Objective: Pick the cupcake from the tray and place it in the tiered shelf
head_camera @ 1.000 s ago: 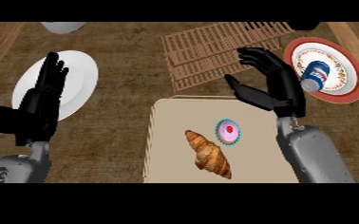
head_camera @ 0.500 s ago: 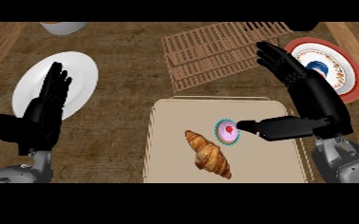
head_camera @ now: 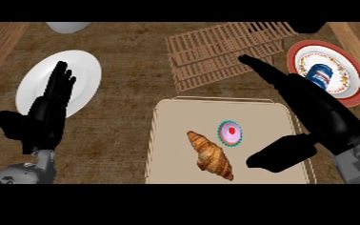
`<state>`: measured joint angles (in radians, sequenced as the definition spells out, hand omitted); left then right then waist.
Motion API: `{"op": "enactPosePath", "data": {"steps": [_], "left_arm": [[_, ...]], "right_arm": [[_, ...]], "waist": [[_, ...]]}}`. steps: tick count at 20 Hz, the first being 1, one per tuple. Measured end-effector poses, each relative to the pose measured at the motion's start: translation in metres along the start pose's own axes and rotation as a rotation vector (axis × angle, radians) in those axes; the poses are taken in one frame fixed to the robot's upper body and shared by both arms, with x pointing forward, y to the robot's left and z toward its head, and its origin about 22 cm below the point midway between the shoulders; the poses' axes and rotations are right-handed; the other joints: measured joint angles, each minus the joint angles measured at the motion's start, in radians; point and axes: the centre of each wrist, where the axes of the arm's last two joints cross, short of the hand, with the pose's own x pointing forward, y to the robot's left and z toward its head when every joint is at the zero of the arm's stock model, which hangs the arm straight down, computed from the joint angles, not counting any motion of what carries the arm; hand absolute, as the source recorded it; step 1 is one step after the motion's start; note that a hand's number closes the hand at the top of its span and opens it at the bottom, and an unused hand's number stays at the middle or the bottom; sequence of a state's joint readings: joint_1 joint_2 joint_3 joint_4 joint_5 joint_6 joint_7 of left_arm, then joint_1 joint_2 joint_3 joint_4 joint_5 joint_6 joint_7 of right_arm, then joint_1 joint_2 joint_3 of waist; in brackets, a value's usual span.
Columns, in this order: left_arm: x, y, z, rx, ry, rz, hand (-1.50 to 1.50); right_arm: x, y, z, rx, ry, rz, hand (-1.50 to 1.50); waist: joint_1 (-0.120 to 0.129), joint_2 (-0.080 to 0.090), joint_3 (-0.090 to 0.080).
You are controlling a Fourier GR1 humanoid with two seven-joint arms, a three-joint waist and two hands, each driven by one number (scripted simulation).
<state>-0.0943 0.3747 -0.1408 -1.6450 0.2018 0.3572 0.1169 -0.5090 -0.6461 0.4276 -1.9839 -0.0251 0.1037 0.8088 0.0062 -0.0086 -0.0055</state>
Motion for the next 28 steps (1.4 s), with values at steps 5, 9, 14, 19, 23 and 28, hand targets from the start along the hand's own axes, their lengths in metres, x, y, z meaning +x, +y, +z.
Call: {"op": "enactPosePath", "data": {"steps": [5,9,14,19,23,28], "left_arm": [[0.001,0.003,-0.003,-0.002,-0.005,0.002,0.0],[-0.002,-0.003,-0.001,-0.006,-0.001,0.005,0.0],[-0.002,0.002,0.002,-0.003,0.001,0.003,0.0],[-0.002,0.001,0.003,0.001,-0.009,0.001,0.0],[-0.004,0.003,0.001,0.012,-0.009,0.006,0.0],[0.0,0.008,0.001,0.007,-0.005,0.004,0.0]], "right_arm": [[0.031,0.016,-0.004,0.037,0.109,0.191,-1.5],[0.046,0.036,-0.019,0.051,0.132,0.247,-1.5],[0.046,0.061,-0.03,0.057,0.186,0.358,-1.5],[0.031,0.073,-0.042,0.074,0.274,0.454,-1.5],[0.024,0.081,-0.044,0.078,0.304,0.472,-1.5],[0.015,0.085,-0.043,0.082,0.318,0.47,-1.5]], "waist": [[0.006,0.003,0.001],[0.006,0.005,0.002],[0.004,0.004,0.003],[-0.001,0.005,0.003],[-0.005,0.005,0.004],[-0.006,0.006,0.005]]}}
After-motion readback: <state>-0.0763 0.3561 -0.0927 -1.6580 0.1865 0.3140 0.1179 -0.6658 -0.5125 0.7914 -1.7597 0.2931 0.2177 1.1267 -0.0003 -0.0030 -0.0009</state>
